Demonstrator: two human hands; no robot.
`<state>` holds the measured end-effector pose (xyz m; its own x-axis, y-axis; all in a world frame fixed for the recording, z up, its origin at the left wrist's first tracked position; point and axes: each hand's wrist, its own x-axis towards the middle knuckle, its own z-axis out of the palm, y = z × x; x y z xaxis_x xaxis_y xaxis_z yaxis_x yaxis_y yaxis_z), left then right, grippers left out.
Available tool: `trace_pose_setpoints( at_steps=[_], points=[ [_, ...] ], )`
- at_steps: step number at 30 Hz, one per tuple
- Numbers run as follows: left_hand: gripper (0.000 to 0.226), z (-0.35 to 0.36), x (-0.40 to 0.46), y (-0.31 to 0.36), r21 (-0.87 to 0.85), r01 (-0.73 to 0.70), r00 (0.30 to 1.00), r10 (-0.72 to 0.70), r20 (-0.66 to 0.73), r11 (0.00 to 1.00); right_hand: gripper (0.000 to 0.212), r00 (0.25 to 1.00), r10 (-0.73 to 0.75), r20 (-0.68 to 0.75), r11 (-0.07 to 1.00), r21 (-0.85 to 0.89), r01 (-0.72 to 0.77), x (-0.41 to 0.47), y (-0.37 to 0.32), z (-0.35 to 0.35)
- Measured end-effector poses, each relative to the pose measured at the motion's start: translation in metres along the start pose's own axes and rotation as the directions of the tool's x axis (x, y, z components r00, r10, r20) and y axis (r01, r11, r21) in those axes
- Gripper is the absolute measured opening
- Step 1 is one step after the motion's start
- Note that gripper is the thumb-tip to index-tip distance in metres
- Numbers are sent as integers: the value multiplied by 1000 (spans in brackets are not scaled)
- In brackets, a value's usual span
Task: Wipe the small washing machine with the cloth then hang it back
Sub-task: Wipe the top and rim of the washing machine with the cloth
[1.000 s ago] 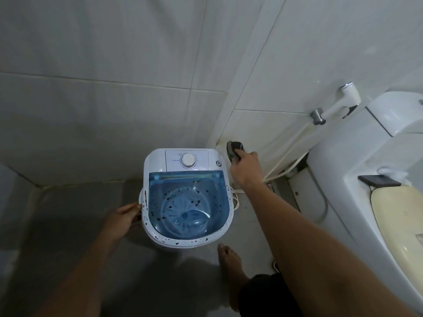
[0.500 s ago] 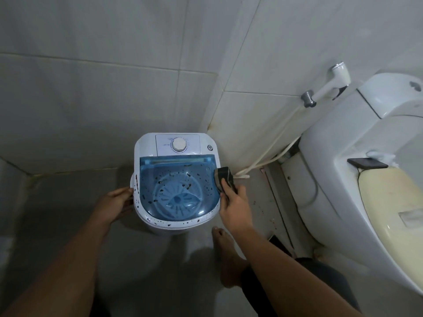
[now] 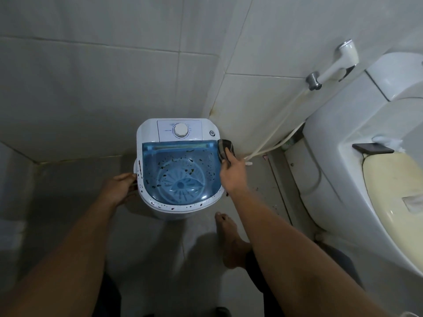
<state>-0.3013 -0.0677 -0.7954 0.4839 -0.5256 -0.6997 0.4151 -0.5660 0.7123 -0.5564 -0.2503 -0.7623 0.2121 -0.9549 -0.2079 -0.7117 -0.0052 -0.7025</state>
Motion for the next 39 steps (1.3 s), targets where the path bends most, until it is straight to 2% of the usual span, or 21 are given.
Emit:
trace_pose_setpoints(
  at_steps=[5,8,10,12,14,16,18,20,22,24,31,39],
  points=[
    [33,1,-1,1,16,0,1000,1,-2,1000,46,984,15,-175,998,68,-3,-48,31,17],
    [34,-1,2,-1,15,7,1000,-7,2,1000,46,975,13,-221,993,116,14,-80,44,23],
    [34,-2,2,-1,13,0,1000,0,6,1000,48,974,6,-228,998,66,10,-109,50,32],
    [34,-3,4,-2,17,-1,1000,1,-4,1000,52,976,-57,-211,998,-15,55,-136,53,42],
    [33,-3,5,-2,20,1,1000,-1,-9,1000,53,975,-174,-141,984,-52,168,-159,51,51],
    [32,-2,3,-2,21,-1,1000,1,-10,1000,52,960,-279,-29,960,-46,277,-176,41,53],
    [33,0,0,-1,18,-6,1000,6,-10,1000,51,943,-333,-7,943,-27,333,-179,37,50],
    [34,0,-3,0,22,-10,1000,10,-9,1000,50,951,-297,-87,955,-15,297,-170,38,43],
    [36,-2,-2,-2,30,-9,1000,9,-3,1000,51,963,-192,-186,981,-23,191,-156,42,37],
    [35,-3,-3,-3,37,-18,1000,18,-1,999,52,967,-136,-216,990,-70,124,-147,45,36],
    [34,-3,3,-6,38,-22,1000,23,-11,999,55,949,-309,-56,922,-264,285,-164,40,53],
    [32,-4,11,-11,26,-29,999,29,-27,999,67,915,-382,130,810,-429,400,-178,19,68]
  ],
)
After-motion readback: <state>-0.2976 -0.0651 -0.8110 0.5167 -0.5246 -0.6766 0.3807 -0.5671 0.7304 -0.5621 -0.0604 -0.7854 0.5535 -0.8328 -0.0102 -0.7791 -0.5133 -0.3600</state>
